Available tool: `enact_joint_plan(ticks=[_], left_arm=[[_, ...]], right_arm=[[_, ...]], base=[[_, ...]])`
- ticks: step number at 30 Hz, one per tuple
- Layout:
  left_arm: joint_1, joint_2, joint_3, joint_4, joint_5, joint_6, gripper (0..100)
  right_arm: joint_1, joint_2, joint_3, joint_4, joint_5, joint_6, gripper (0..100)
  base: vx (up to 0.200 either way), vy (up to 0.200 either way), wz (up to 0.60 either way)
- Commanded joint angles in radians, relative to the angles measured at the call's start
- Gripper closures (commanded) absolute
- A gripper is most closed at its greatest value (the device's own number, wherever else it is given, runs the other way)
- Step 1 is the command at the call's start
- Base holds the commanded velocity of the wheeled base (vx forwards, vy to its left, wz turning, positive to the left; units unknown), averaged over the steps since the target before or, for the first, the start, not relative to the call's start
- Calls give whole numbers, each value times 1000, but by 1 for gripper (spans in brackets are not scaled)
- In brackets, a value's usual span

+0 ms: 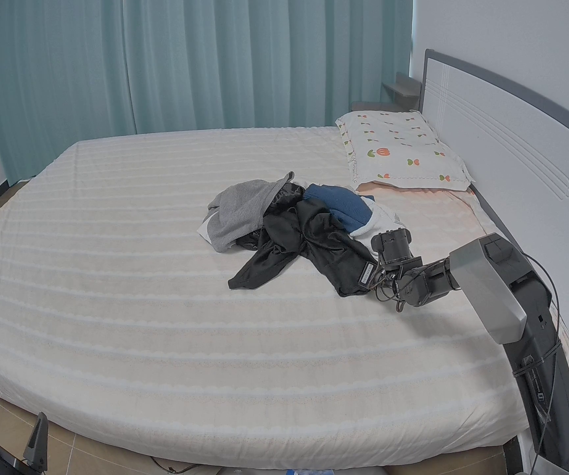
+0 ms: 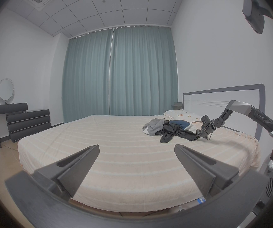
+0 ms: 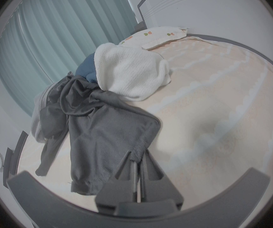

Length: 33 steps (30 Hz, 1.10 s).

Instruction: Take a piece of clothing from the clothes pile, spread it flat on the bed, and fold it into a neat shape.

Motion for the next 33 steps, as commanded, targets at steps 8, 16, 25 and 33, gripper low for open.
enact_joint_plan(ticks=[8,16,25,33], left_arm=[[0,-16,15,0,0,0,0],[0,-16,16,0,0,0,0],[0,-16,16,0,0,3,0],[0,-16,16,-1,-12,21,0]], right_arm=[[22,-306,305,-35,188,231,100],[17,-608,802,-317,384,327,100],[81,-932,1093,-518,391,327,100],[92,-1229,1175,-503,464,323,100]], base=[[0,0,0],[0,0,0],[0,0,0],[0,0,0]])
